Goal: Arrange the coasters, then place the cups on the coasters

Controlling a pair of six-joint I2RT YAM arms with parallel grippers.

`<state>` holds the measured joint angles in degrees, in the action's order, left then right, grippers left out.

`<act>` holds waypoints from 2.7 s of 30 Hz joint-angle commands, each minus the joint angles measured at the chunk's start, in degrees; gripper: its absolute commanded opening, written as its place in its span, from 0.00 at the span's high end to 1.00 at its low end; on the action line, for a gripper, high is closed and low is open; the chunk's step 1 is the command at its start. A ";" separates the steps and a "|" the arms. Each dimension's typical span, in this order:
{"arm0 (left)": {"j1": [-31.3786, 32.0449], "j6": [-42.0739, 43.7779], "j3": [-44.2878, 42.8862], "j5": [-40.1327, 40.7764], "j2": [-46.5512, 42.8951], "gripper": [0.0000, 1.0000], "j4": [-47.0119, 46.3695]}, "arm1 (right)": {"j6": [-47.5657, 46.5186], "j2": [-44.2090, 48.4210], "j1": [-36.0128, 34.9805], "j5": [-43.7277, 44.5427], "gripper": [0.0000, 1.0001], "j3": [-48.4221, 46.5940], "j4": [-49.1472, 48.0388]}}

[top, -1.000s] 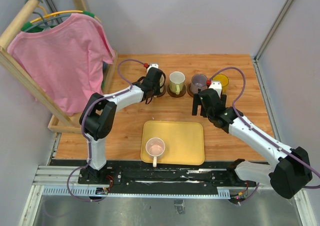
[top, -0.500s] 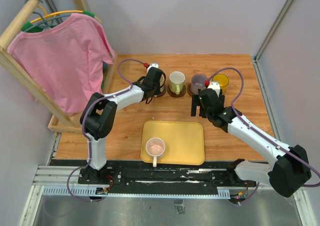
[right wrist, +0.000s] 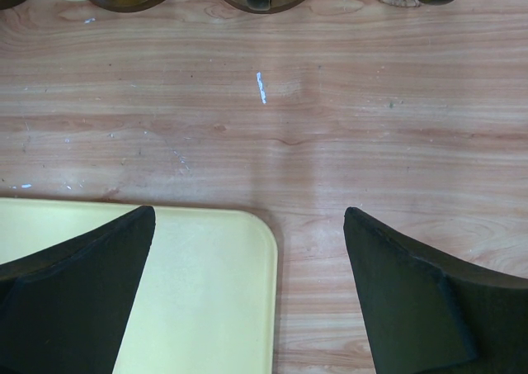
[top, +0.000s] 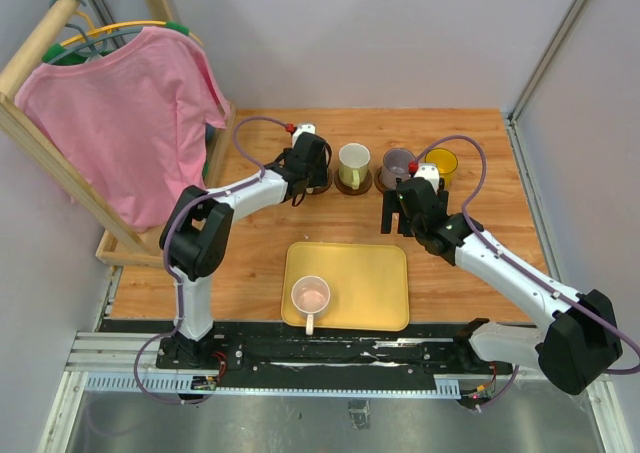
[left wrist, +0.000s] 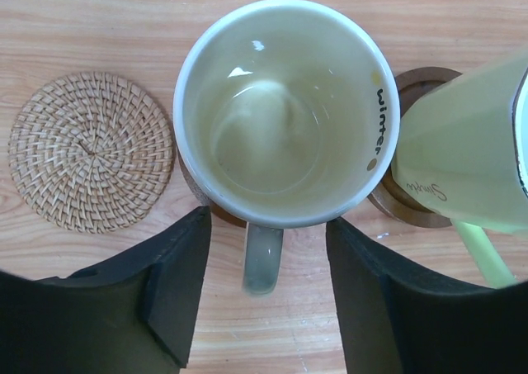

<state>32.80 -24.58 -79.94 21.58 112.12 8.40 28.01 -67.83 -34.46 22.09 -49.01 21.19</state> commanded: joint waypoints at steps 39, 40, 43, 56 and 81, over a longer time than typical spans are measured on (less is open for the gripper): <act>26.06 -13.81 40.34 -11.68 -62.61 0.00 18.67 | 4.75 4.45 -0.22 -2.12 0.02 6.65 -0.58; 27.81 -15.04 40.25 -11.06 -61.91 0.00 19.59 | 4.74 4.66 -0.27 -2.11 0.02 6.85 -0.43; 32.35 -18.12 40.22 -9.03 -60.11 0.00 22.07 | 4.86 5.40 -0.17 -1.99 0.02 7.50 0.04; 40.73 -25.98 42.32 -7.89 -57.29 0.00 26.44 | 6.10 9.33 -0.20 -3.81 0.02 11.93 -1.53; 41.47 -31.04 43.12 2.33 -53.10 0.24 34.19 | 7.74 9.10 -0.28 -6.16 0.02 14.05 -3.37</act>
<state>73.80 -53.28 -36.27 19.49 60.14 38.26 34.48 -58.15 -34.46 17.28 -35.94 19.22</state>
